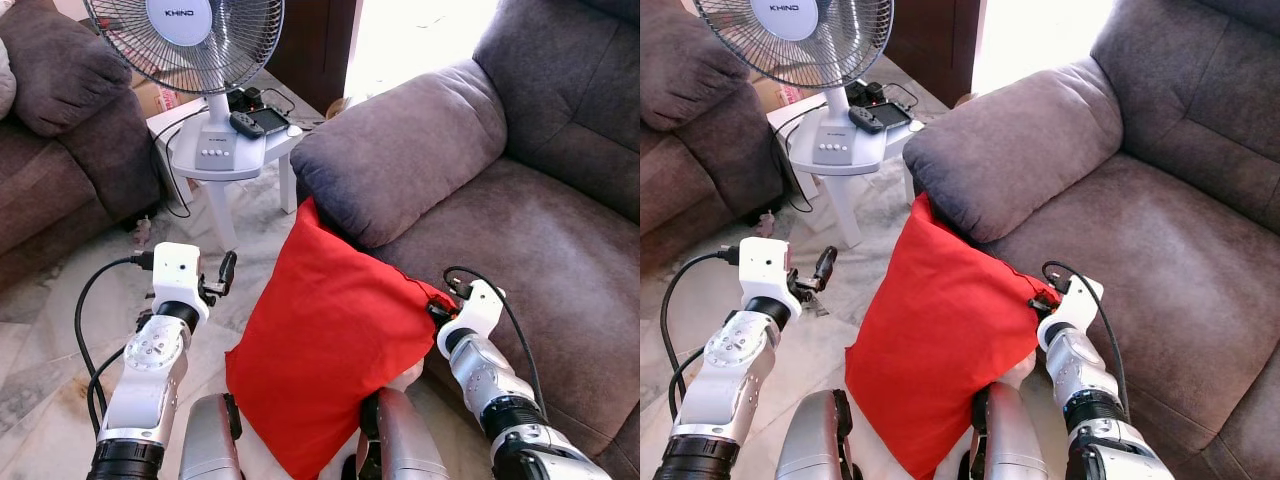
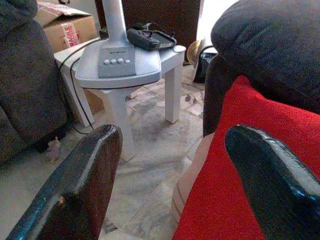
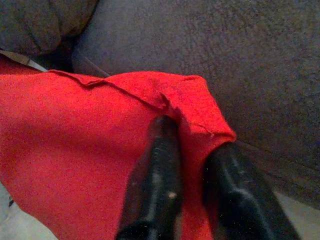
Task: Move the pillow to the sofa from floor
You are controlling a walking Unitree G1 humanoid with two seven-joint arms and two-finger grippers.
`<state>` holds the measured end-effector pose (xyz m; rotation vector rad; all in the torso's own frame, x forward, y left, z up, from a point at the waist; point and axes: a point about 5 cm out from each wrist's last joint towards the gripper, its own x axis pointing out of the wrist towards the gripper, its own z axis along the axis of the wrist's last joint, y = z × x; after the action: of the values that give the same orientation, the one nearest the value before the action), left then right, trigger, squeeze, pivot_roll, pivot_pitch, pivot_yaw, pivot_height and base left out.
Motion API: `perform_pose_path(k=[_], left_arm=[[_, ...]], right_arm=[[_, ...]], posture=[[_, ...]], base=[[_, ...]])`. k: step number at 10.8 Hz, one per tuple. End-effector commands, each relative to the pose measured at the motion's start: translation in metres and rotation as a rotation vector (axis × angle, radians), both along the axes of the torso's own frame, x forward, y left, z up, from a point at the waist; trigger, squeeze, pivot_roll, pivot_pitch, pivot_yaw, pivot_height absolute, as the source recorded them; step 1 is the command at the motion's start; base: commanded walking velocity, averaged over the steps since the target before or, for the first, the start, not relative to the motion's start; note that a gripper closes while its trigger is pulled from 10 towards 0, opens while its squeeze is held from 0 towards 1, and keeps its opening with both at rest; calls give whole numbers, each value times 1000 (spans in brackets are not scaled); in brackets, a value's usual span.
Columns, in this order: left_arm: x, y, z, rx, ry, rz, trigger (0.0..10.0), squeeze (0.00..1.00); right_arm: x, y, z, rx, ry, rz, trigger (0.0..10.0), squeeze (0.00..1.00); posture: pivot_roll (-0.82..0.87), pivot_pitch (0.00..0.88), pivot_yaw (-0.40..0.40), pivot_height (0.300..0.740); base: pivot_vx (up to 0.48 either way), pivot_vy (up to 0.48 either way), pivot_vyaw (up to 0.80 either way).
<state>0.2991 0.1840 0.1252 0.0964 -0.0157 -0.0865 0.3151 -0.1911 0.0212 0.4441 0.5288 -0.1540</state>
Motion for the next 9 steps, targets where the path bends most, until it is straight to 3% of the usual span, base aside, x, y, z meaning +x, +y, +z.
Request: perform_pose_path(k=[1,8,9], left_arm=[[1,1,-2,5,11,-7,10000,0],[0,0,-4,6,13,6,10000,0],[0,1,-4,-3,16,21,10000,0]], right_arm=[[-2,2,-3,5,14,4,0,0],[2,5,1,-1,-6,37,0,0],[6,6,8,-73,-59,79,0,0]], posture=[[85,103,-68,578],[93,111,-84,578],[91,111,-80,578]], base=[[0,0,0],[0,0,0],[0,0,0]])
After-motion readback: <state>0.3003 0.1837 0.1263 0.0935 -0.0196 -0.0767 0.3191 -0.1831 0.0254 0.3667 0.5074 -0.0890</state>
